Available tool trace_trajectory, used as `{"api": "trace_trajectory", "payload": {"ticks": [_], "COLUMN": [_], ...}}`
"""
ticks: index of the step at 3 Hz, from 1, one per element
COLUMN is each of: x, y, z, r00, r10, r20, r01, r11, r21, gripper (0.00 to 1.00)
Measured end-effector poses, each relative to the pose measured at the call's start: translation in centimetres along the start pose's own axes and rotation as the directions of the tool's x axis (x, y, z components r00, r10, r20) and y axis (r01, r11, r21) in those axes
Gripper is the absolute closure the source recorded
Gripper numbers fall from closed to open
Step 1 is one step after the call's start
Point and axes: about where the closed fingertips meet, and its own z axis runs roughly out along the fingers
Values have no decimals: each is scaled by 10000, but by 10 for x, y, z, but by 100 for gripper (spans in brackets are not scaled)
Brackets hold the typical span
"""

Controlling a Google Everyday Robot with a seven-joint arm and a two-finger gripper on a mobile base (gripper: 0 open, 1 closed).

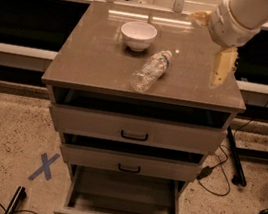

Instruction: Place water bottle into bottom drawer

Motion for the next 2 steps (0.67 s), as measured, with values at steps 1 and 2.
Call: {"api": "trace_trajectory", "payload": {"ticks": [1,2], "x": [-26,-31], "y": [-17,-10], "z": [43,77], "r00": [9553,8724], "r10": [-2633,-4673], "r20": [1346,1435], "r01": [2747,4852], "r11": [9587,8634], "r21": [-742,-1381], "gripper": [0,0]}}
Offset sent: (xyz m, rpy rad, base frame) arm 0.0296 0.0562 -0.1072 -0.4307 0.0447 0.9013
